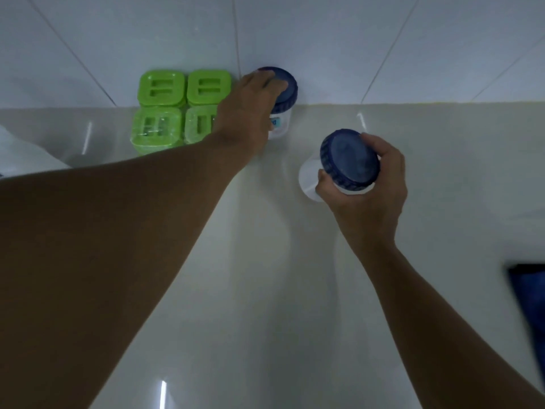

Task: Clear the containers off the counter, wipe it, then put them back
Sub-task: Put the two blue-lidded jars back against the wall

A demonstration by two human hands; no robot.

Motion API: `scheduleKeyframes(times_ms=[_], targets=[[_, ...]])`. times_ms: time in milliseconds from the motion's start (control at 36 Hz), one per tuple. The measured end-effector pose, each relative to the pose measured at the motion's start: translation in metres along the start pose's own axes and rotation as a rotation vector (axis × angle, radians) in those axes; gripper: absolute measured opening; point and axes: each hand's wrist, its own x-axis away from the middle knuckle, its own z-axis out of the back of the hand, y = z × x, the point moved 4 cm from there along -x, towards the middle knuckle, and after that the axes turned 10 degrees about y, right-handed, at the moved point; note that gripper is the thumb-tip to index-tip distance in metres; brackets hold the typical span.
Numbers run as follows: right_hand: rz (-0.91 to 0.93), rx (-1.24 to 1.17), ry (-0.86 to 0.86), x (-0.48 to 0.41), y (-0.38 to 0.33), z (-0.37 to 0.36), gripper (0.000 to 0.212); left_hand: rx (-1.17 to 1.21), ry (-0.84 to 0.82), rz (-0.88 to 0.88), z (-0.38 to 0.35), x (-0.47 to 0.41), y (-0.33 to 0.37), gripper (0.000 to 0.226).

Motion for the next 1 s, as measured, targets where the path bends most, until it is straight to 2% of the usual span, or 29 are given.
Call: scheduleKeyframes(times_ms=[222, 306, 361, 417, 472, 583, 694, 778, 889, 1000], targets=[[-0.011, 0.002, -0.009, -0.01, 0.004, -0.008, 0.079, -0.029, 0.01, 0.001, -0.004, -0.009, 0.002, 0.068], [-0.028, -0.011, -0.009, -0.015, 0.005, -0.011, 0.078, -0.144, 0.006, -0.026, -0.004, -0.004, 0.009, 0.077], [-0.012, -0.016, 0.005, -0.02, 0.006, -0.014, 0.077, -0.182, 0.1, -0.081, -0.001, 0.01, 0.02, 0.083], [-0.021, -0.034, 0.014, -0.028, 0.009, -0.019, 0.075, -0.102, 0.222, -0.131, 0.001, 0.035, 0.031, 0.077], [-0.056, -0.047, 0.018, -0.039, 0.011, -0.026, 0.073, -0.029, 0.253, -0.155, -0.001, 0.068, 0.038, 0.071], [-0.103, -0.039, 0.007, -0.063, 0.016, -0.049, 0.07, 0.02, 0.159, -0.093, -0.02, 0.128, 0.035, 0.061], [-0.083, -0.005, -0.084, -0.082, 0.024, -0.074, 0.068, -0.006, 0.09, -0.006, -0.034, 0.167, 0.02, 0.058], [-0.065, 0.016, -0.135, -0.088, 0.031, -0.087, 0.067, -0.054, 0.019, 0.025, -0.04, 0.184, 0.012, 0.059], [0.007, 0.02, -0.206, -0.089, 0.035, -0.093, 0.067, -0.083, 0.01, 0.027, -0.042, 0.188, 0.012, 0.059], [0.043, 0.069, -0.344, -0.082, 0.041, -0.086, 0.088, -0.084, 0.011, 0.04, -0.041, 0.187, 0.012, 0.059]])
